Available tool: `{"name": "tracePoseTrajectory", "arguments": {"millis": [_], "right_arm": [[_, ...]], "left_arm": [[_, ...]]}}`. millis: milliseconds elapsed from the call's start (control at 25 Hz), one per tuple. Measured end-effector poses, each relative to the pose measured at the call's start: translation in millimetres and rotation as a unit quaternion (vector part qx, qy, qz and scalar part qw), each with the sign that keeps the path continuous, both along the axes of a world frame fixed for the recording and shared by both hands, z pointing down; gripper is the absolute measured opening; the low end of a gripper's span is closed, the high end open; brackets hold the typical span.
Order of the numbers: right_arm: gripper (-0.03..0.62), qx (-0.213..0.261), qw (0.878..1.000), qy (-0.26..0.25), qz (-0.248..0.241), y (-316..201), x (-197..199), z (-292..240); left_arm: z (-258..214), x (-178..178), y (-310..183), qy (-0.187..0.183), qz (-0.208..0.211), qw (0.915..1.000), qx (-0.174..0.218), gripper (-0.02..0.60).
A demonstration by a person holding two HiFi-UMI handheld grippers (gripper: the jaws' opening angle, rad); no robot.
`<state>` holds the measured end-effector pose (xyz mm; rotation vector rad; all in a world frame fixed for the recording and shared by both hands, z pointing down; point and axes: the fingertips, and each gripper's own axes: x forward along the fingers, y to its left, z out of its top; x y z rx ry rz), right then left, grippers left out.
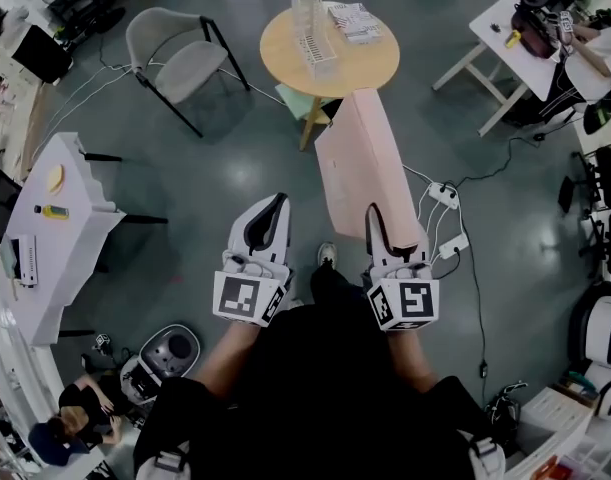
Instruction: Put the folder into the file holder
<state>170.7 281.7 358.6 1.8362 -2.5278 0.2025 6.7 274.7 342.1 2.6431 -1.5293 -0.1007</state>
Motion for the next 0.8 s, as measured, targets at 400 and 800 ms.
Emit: {"name": "tracePoseTrajectory", "arguments": {"millis": [400,800], "right_arm": [[0.127,0.003,1.000,0.000,-0.024,-89,44,-2],[0.126,0.001,1.000,0.005,-0.025,-138,52,0]], "left_arm": [[-13,42,-78,-0.006,-0.029,0.9995,0.010,0.012],[-5,46,-125,-0.013,-0.039,0.9991,0.010,0.012]]}}
